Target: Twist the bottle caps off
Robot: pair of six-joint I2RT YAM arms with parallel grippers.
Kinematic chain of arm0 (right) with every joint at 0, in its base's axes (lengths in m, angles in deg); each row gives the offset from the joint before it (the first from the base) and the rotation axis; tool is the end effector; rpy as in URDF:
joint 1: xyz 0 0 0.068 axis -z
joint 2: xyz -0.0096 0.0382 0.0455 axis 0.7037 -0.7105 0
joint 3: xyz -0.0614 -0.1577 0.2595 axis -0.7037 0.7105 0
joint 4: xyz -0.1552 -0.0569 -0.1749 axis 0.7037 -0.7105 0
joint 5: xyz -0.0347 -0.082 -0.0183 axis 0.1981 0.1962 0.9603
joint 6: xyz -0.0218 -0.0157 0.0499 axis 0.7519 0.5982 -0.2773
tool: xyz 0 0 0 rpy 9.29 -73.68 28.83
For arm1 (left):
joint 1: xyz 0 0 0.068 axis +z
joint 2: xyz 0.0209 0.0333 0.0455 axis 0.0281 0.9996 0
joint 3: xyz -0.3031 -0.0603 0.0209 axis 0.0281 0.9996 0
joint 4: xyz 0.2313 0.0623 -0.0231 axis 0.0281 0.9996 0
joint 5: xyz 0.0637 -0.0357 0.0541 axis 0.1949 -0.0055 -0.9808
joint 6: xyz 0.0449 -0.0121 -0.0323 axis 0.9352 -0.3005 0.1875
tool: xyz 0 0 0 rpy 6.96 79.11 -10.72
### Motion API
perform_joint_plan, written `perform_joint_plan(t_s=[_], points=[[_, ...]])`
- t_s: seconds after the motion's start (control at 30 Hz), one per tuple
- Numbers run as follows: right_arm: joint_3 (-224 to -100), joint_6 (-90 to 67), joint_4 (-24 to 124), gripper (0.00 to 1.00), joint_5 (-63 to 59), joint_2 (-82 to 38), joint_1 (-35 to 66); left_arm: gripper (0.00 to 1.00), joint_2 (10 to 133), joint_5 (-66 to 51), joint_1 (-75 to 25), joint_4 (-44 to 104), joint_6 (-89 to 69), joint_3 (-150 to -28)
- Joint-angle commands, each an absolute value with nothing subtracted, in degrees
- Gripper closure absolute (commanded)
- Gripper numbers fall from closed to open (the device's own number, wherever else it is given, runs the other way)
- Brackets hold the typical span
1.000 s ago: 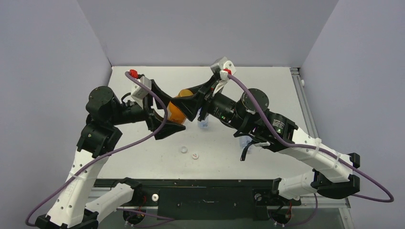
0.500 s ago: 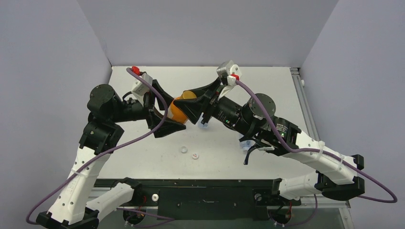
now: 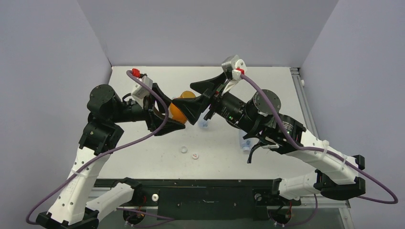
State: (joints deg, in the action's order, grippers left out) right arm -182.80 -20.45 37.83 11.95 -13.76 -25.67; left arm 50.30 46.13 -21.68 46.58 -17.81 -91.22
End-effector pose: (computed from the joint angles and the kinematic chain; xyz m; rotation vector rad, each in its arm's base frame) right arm 0.0789 0.2095 0.5665 -0.5966 1.3662 1.1720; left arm 0.1003 -0.0812 0.5005 0.9828 1.3835 -1.3617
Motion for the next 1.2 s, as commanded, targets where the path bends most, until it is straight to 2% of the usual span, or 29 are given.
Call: perform_joint_plan(t_s=[0.0,0.13,0.3,0.7,0.97,1.17], points=[[-186.85,-23.84,36.32,0.22,12.08,-13.25,-23.25,0.76,48.84,44.63,-21.85,47.90,-13.76,-92.43],[-187.98,-25.88,35.39,0.23,10.98,-13.11,-22.43,0.82,48.21,41.13,-21.86,48.60,-11.92,-92.18],[-192.29,-26.26,30.46,0.29,11.51,-16.54,-22.38,0.85,47.65,37.74,-21.86,48.06,-11.21,-91.74],[-194.80,-25.38,28.59,0.32,10.16,-20.30,-22.40,0.86,46.75,35.11,-21.86,48.30,-11.29,-91.16],[-194.26,-23.91,28.27,0.60,10.17,-19.99,-22.43,0.88,47.23,35.20,-21.86,46.41,-14.08,-90.57],[-195.57,-22.34,26.77,0.87,9.23,-20.66,-22.42,0.91,47.48,35.26,-21.86,46.06,-15.44,-90.87]])
